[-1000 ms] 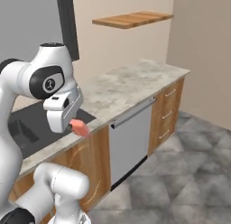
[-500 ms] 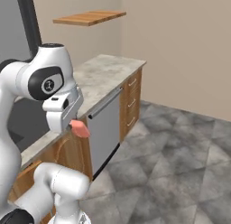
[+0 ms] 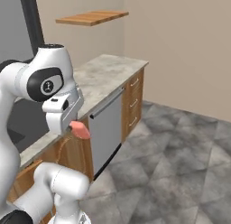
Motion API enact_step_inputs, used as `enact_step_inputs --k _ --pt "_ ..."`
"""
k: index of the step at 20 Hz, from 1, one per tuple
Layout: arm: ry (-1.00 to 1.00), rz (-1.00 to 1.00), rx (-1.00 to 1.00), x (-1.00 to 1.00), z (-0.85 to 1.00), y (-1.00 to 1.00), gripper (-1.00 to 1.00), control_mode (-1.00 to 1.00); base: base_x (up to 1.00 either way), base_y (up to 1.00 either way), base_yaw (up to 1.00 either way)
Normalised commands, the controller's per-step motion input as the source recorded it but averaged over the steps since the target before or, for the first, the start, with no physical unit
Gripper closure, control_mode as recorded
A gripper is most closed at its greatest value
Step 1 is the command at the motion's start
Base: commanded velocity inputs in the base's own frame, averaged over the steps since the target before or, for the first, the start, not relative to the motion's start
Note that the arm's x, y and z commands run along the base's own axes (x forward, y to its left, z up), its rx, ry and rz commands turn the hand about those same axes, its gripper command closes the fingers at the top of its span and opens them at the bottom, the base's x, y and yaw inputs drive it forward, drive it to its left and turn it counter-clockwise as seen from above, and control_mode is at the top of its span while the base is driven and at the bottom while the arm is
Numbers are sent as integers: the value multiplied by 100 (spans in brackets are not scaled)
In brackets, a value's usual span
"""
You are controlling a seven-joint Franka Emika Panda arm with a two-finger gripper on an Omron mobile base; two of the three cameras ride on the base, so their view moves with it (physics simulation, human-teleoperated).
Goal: Pick up the sponge and bar soap from the sink, and place them back in the shelves.
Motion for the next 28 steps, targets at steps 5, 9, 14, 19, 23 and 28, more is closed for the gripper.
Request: enact_step_inputs --k 5,9,14,19,23,28 --pt "0 0 0 0 0 0 100 100 11 0 33" --pt "0 0 0 0 0 0 100 100 -15 -2 31" --pt "0 0 0 0 0 0 100 100 -49 -25 -34" --pt "0 0 0 0 0 0 100 100 -30 -2 -75" --pt "0 0 0 0 0 0 100 100 0 0 -78" --pt "0 0 0 0 0 0 100 100 0 0 -68"
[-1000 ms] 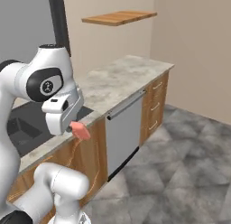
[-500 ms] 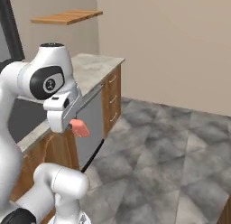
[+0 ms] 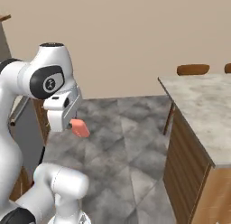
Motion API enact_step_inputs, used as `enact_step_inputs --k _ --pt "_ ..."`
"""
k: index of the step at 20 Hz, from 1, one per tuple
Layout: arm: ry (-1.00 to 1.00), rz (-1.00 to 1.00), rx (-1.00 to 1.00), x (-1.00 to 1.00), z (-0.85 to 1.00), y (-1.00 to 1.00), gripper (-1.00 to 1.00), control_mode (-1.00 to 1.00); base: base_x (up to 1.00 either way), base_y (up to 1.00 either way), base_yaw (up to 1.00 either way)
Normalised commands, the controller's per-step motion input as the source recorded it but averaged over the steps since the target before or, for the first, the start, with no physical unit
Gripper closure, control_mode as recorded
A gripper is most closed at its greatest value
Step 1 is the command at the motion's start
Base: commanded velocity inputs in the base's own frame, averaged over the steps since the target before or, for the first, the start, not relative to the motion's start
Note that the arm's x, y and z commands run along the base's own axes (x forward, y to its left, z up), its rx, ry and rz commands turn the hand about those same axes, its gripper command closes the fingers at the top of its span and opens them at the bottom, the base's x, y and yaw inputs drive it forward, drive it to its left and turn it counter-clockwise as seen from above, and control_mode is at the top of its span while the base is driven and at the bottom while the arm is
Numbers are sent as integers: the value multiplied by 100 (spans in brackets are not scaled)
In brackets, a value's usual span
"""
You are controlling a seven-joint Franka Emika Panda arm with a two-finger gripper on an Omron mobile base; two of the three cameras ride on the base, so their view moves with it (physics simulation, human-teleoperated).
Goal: Pick up the sponge and bar soap from the sink, and place them back in the shelves.
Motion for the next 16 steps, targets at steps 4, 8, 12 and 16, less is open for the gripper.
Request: enact_step_inputs --k 4,8,12,16 --pt "0 0 0 0 0 0 100 100 1 0 -67" --pt "0 0 0 0 0 0 100 100 6 0 -66" --pt "0 0 0 0 0 0 100 100 11 0 -68" --pt "0 0 0 0 0 0 100 100 17 0 -77"
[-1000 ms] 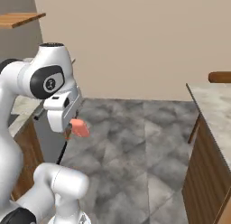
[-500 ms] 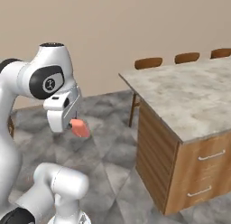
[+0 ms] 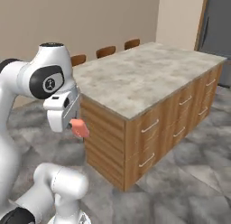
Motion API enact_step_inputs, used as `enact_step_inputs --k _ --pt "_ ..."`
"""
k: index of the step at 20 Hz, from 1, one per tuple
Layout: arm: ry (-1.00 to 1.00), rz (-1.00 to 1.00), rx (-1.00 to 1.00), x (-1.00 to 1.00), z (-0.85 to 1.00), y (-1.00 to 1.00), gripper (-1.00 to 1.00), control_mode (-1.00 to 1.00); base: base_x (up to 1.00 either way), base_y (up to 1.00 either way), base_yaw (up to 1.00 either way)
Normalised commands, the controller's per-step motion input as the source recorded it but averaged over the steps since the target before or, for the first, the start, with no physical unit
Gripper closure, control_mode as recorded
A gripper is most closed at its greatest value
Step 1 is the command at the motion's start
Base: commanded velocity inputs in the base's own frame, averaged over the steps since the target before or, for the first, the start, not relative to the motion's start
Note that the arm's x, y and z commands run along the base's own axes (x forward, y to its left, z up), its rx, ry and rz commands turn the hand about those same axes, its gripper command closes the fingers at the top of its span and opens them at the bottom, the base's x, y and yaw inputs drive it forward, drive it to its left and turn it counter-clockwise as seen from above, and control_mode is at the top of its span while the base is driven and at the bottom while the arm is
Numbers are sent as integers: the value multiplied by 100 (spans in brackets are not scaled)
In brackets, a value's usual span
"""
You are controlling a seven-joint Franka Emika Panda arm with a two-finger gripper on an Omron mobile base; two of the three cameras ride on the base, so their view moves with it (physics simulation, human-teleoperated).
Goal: Pick up the sponge and bar soap from the sink, and place them back in the shelves.
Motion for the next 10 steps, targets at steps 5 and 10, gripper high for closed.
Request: enact_step_inputs --k 5,10 --pt "0 0 0 0 0 0 100 100 22 0 -80" --pt "0 0 0 0 0 0 100 100 25 0 -80"
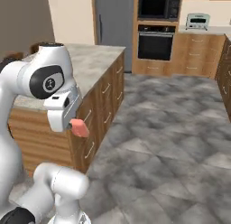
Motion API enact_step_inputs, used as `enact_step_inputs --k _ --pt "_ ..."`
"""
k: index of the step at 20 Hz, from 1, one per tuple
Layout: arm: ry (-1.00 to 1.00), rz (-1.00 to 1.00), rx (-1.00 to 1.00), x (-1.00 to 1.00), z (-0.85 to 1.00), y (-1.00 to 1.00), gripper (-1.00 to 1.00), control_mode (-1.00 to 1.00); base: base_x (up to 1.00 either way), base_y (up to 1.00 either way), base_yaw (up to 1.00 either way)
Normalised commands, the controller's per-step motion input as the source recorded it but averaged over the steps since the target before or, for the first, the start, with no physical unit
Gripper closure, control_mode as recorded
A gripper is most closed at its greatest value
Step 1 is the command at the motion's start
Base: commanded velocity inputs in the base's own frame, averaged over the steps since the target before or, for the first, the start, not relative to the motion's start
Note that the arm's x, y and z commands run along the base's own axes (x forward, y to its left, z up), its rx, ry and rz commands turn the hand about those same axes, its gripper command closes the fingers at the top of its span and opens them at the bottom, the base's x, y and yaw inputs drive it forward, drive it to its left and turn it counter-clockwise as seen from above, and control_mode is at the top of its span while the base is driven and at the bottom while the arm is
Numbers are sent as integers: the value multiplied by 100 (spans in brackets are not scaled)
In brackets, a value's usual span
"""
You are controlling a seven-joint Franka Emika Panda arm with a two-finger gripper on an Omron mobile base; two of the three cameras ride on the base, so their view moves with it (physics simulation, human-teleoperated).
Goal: Pick up the sponge and bar soap from the sink, and place them back in the shelves.
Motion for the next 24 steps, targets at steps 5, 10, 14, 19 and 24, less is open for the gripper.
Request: enact_step_inputs --k 5,10,14,19,24 --pt "0 0 0 0 0 0 100 100 43 2 -71" --pt "0 0 0 0 0 0 100 100 70 29 -55" --pt "0 0 0 0 0 0 100 100 69 39 -48" --pt "0 0 0 0 0 0 100 100 45 35 -57" --pt "0 0 0 0 0 0 100 100 18 16 -77"
